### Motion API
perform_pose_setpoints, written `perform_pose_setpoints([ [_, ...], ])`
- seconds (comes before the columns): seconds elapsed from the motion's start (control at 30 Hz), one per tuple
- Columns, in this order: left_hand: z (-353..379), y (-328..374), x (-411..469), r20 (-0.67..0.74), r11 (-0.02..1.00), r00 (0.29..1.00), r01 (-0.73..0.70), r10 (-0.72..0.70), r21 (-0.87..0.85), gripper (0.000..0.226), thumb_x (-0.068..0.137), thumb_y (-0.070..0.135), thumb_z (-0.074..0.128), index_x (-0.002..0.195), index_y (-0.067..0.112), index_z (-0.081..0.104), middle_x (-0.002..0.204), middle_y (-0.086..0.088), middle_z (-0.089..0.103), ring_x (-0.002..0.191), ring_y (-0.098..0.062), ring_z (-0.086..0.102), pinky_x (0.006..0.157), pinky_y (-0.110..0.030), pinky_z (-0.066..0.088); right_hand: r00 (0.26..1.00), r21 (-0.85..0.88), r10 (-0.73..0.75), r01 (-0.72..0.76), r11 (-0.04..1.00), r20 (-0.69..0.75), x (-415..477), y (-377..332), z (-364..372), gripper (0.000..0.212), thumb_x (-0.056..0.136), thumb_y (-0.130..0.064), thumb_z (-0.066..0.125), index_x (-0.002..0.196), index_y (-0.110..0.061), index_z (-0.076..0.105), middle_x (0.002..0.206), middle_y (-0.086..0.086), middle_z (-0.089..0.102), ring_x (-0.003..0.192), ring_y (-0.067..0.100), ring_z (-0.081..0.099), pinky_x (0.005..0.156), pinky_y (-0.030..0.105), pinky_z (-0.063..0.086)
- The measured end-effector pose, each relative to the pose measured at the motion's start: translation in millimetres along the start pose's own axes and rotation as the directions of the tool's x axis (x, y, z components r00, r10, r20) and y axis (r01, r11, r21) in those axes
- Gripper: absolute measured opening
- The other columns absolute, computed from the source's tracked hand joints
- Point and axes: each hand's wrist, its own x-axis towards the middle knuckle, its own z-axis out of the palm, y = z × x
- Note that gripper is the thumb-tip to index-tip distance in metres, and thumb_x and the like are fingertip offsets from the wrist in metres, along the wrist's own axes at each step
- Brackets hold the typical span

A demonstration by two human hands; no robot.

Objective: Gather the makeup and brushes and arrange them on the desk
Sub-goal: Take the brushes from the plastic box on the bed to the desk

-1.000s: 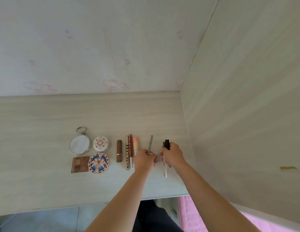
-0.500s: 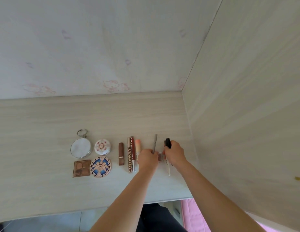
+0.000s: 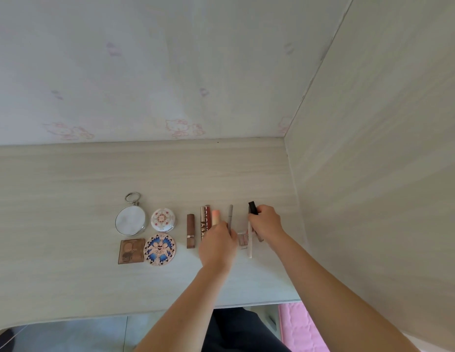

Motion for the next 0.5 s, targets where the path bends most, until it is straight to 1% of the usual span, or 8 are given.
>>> perform_pose_setpoints([
  [0.07,-0.2,-7.1,-0.6,-0.041,0.996,0.997,-0.056,0.059,0.072,0.039,0.091,0.024,0.041,0.129,0.020,0.037,0.082,-0.001,0.065,0.079,-0.025,0.063,0.055,-0.030,0.041,1.000,0.000,0.003,-0.003,1.000,0.016,0.8,-7.4,5.4,0.010,0.081,-0.015,0.053,0.073,-0.011,0.056,0.069,0.011,0.062,0.075,0.035,0.067,0.065,0.038,0.052],
  [0.13,1.2,-15.4,-1.4,-0.079,0.980,0.989,-0.114,0.128,0.163,0.057,0.092,0.027,0.039,0.145,0.021,0.021,0.090,-0.002,0.069,0.084,-0.023,0.066,0.069,-0.034,0.047,0.999,-0.012,0.002,-0.001,1.000,0.034,2.1,-14.3,12.6,0.010,0.081,-0.015,0.055,0.072,-0.011,0.057,0.068,0.009,0.061,0.072,0.031,0.064,0.063,0.033,0.049],
  [0.2,4.8,-23.3,0.3,-0.143,0.952,0.965,-0.180,0.220,0.249,0.060,0.091,0.033,0.030,0.147,0.015,0.025,0.095,-0.006,0.073,0.082,-0.021,0.070,0.104,-0.040,0.040,0.998,-0.025,-0.003,0.004,1.000,0.057,2.5,-19.3,19.6,0.012,0.081,-0.015,0.056,0.070,-0.012,0.056,0.064,0.005,0.059,0.062,0.024,0.059,0.055,0.027,0.042],
  [0.23,6.7,-26.8,2.2,-0.185,0.936,0.945,-0.211,0.268,0.281,0.062,0.089,0.036,0.025,0.144,0.011,0.033,0.091,-0.009,0.074,0.075,-0.022,0.071,0.113,-0.043,0.032,0.998,-0.032,-0.004,0.006,0.999,0.067,3.1,-20.7,22.8,0.014,0.081,-0.015,0.055,0.068,-0.013,0.055,0.060,0.004,0.058,0.058,0.022,0.058,0.053,0.025,0.042],
  [0.3,11.6,-33.8,6.0,-0.224,0.905,0.916,-0.244,0.333,0.348,0.063,0.086,0.038,0.026,0.136,0.006,0.046,0.092,-0.014,0.074,0.067,-0.024,0.072,0.112,-0.048,0.032,0.998,-0.030,-0.001,0.003,1.000,0.070,4.9,-21.9,27.1,0.015,0.081,-0.014,0.054,0.067,-0.014,0.055,0.058,0.003,0.058,0.059,0.024,0.063,0.056,0.029,0.051],
  [0.37,13.3,-37.2,7.7,-0.195,0.885,0.914,-0.262,0.355,0.386,0.056,0.084,0.034,0.043,0.131,0.006,0.052,0.108,-0.016,0.071,0.071,-0.026,0.072,0.106,-0.049,0.040,0.998,-0.041,-0.007,0.009,0.999,0.067,6.1,-22.9,28.1,0.012,0.081,-0.014,0.054,0.070,-0.012,0.058,0.060,0.003,0.058,0.062,0.025,0.064,0.060,0.033,0.055],
  [0.43,13.9,-38.5,8.9,-0.148,0.876,0.917,-0.292,0.370,0.383,0.058,0.082,0.027,0.057,0.135,0.006,0.046,0.130,-0.021,0.058,0.075,-0.024,0.072,0.112,-0.049,0.033,0.998,-0.109,-0.014,0.021,0.994,0.064,7.4,-23.2,28.0,0.009,0.079,-0.014,0.055,0.073,-0.009,0.060,0.061,0.004,0.057,0.060,0.024,0.058,0.054,0.027,0.046],
  [0.5,14.6,-39.9,10.2,-0.146,0.865,0.912,-0.300,0.384,0.402,0.062,0.082,0.026,0.058,0.137,0.005,0.043,0.136,-0.024,0.051,0.076,-0.021,0.072,0.116,-0.050,0.024,0.998,-0.153,-0.019,0.028,0.988,0.059,8.5,-23.7,27.7,0.011,0.077,-0.013,0.056,0.080,-0.007,0.064,0.066,0.005,0.061,0.062,0.023,0.058,0.051,0.025,0.041],
])
